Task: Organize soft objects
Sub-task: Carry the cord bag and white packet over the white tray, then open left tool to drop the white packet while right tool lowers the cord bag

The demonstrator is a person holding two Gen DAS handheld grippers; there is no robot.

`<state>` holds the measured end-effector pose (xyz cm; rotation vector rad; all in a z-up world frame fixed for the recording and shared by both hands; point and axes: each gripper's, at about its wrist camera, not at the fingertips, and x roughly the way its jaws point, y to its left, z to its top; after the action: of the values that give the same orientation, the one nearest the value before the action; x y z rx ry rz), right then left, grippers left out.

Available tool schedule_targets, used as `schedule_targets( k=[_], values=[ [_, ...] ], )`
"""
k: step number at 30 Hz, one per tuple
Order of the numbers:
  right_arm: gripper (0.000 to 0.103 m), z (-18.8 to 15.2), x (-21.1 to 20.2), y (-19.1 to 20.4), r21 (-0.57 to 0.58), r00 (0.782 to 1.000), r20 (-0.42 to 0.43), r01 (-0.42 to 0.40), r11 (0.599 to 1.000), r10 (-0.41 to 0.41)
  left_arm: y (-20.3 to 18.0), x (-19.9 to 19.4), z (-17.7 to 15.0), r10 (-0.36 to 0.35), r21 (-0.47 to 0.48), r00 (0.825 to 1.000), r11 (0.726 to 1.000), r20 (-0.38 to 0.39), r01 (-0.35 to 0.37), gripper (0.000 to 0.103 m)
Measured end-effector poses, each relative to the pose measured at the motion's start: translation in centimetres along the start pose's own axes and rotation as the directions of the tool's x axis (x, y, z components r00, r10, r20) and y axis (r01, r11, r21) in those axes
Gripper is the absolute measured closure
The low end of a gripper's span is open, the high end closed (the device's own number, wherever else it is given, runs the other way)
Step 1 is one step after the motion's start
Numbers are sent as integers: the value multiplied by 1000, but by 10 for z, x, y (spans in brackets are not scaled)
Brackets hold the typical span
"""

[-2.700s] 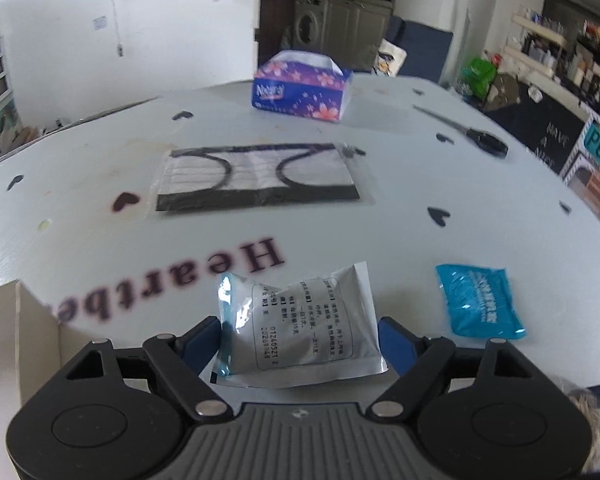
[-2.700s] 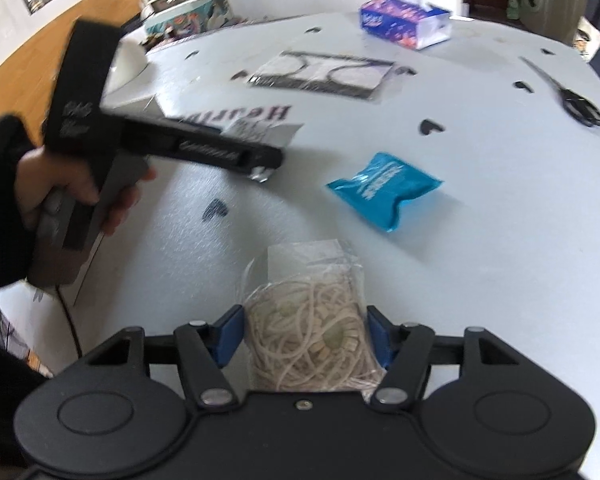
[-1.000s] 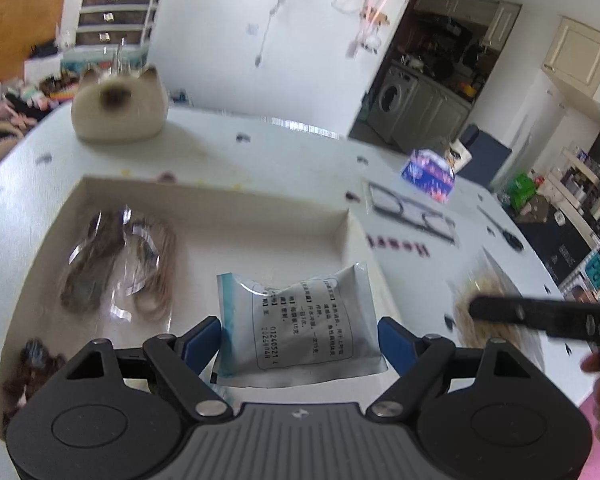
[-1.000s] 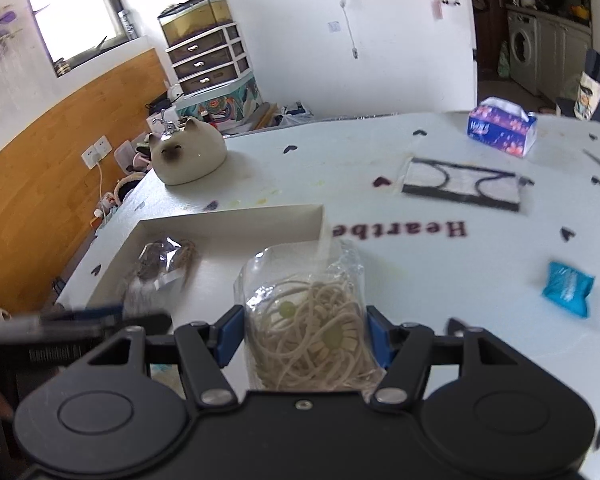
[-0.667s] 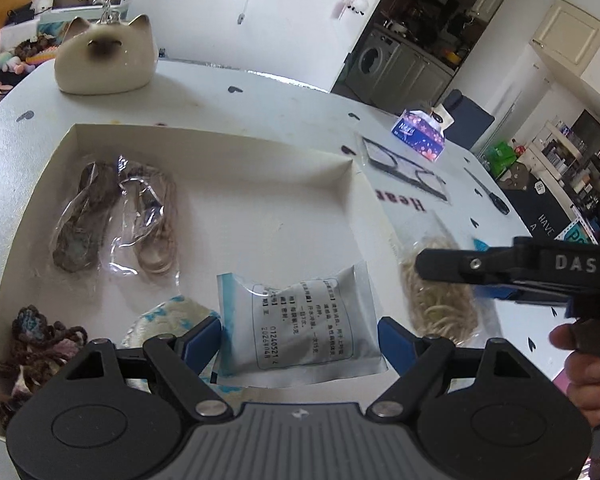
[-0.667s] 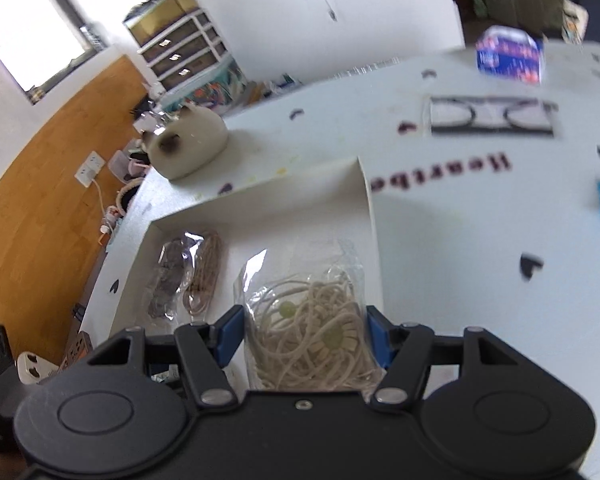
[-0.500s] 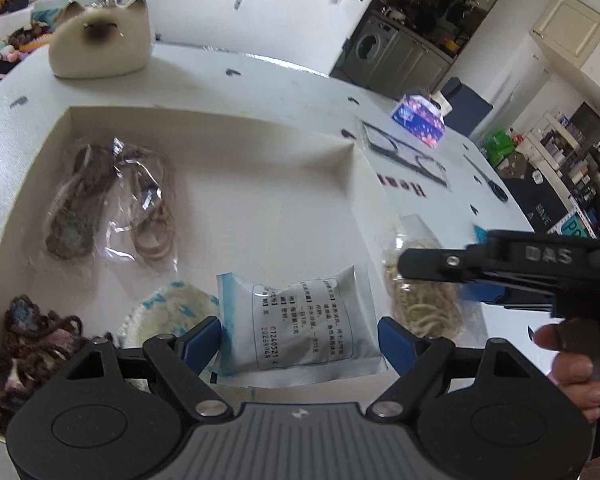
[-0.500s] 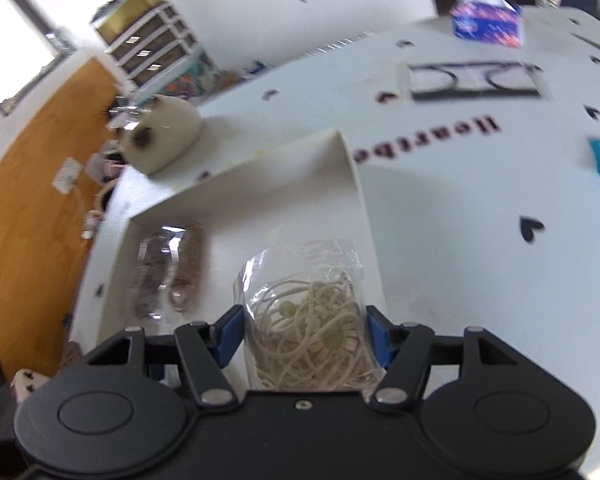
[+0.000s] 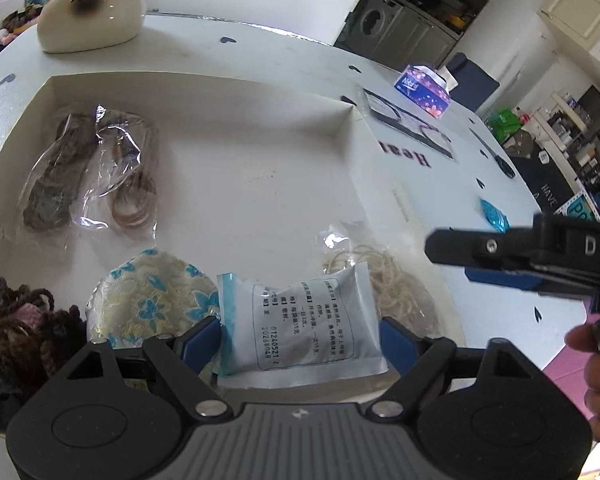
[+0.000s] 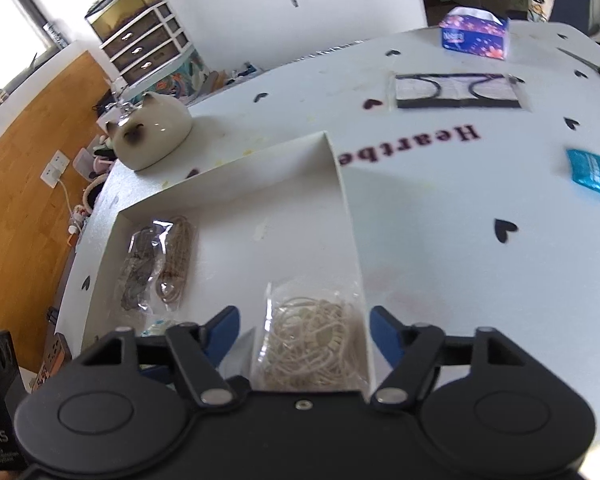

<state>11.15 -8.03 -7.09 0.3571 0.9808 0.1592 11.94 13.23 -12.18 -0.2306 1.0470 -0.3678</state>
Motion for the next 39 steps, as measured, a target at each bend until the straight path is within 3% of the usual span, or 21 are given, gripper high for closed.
schedule_targets(
  k=[3, 14, 21, 26, 28, 32, 39],
  values=[
    [37, -1, 0, -6, 10, 1000, -15, 2, 1000, -2, -2, -1, -2, -3, 9, 1000, 1000, -4, 3, 9],
    [42, -5, -6, -4, -61, 999, -32, -17, 998, 15, -3, -23, -6, -17, -3, 1000, 1000, 25, 17, 11],
    [42, -5, -4, -5, -62, 999, -44, -28, 998, 25, 1, -14, -4, 26, -38, 1000, 999, 13, -25, 21],
    [42, -5, -6, -7, -56, 999, -38, -21, 998, 19, -2, -7, 6, 14, -51, 999, 999, 35, -12, 29],
    [42, -5, -7, -8, -51, 999, -35, -18, 999, 17, -2, -9, 10, 7, -67, 999, 998, 50, -4, 43],
    [42, -5, -9, -11, -41, 1000, -29, -12, 999, 11, 0, -12, 17, 9, -133, 999, 991, 48, -3, 43],
    [42, -3, -10, -13, -36, 1000, -22, -14, 999, 13, -1, -24, 18, -38, -118, 997, 992, 67, 46, 44]
  ],
)
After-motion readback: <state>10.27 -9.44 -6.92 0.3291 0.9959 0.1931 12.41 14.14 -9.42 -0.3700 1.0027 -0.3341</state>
